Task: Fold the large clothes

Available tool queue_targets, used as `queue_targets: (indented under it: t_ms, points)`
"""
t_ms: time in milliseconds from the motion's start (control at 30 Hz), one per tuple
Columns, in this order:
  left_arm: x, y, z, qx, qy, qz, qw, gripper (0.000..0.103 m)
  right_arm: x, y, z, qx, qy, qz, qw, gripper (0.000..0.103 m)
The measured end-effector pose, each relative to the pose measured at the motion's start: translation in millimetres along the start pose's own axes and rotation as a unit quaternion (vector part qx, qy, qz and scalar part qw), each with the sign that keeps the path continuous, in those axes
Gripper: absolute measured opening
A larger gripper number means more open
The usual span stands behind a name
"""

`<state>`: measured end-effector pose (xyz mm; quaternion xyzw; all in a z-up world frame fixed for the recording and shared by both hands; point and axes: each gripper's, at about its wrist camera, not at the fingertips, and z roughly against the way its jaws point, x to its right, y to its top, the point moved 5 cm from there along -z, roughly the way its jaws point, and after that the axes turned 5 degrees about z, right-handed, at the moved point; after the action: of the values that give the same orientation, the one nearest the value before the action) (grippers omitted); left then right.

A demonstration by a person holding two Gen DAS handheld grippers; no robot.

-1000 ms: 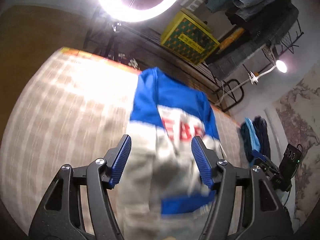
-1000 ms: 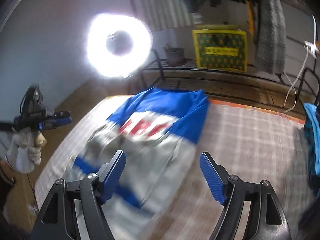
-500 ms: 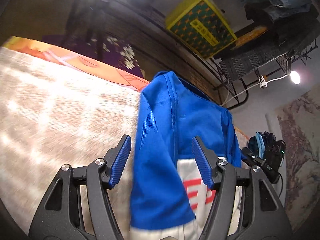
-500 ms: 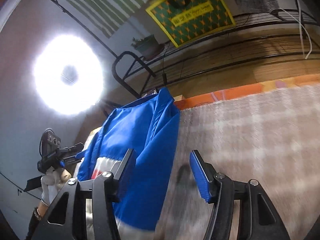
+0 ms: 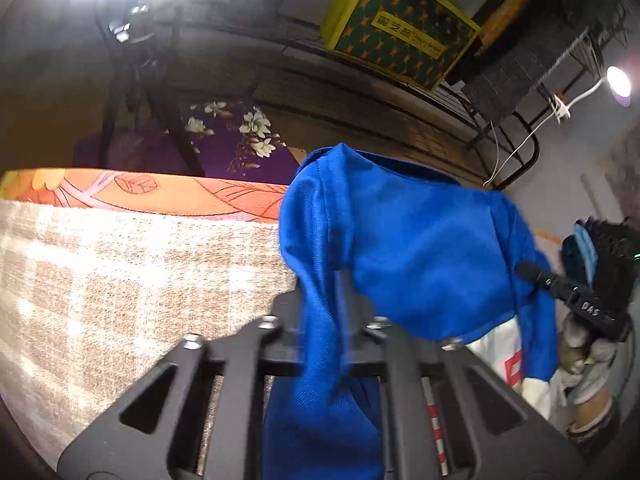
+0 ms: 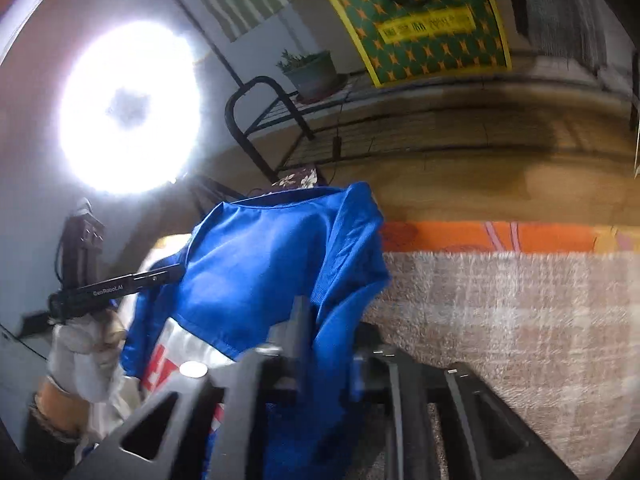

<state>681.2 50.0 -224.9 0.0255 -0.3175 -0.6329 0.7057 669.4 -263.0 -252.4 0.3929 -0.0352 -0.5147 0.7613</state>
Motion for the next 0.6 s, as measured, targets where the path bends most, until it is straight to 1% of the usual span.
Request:
queue_targets:
  t_ms: [67, 100, 133, 200, 267, 367, 400, 533, 600]
  points:
    - [3, -2, 6, 0.017, 0.013, -0.004, 0.9998, 0.002, -10, 0, 6, 0.010, -0.030, 0.033, 0.999, 0.003]
    - [5, -3, 11, 0.026, 0.013, -0.003, 0.9996, 0.002, -16, 1, 11, 0.016, -0.043, 0.046, 0.998, 0.002]
    - [9, -3, 20, 0.040, 0.004, 0.003, 0.9992, 0.002, -21, 2, 18, 0.024, -0.050, 0.055, 0.997, 0.002]
    - [14, -5, 33, 0.052, -0.013, 0.009, 0.9985, 0.002, -29, 7, 33, 0.043, -0.053, 0.062, 0.996, 0.002]
    - [25, -9, 53, 0.067, -0.025, -0.001, 0.9975, 0.002, -40, 11, 51, 0.060, -0.049, 0.069, 0.995, 0.002]
    - [37, -11, 75, 0.080, -0.037, -0.002, 0.9961, 0.002, -64, 13, 75, 0.080, -0.051, 0.089, 0.991, 0.002]
    - [40, -15, 88, 0.086, -0.048, 0.003, 0.9951, 0.002, -72, 13, 83, 0.085, -0.051, 0.092, 0.991, 0.002]
    - [52, -29, 130, 0.103, -0.065, 0.004, 0.9926, 0.002, -99, 9, 113, 0.097, -0.041, 0.096, 0.990, 0.002]
    - [59, -39, 152, 0.110, -0.067, -0.005, 0.9916, 0.002, -115, 4, 130, 0.102, -0.035, 0.102, 0.989, 0.002]
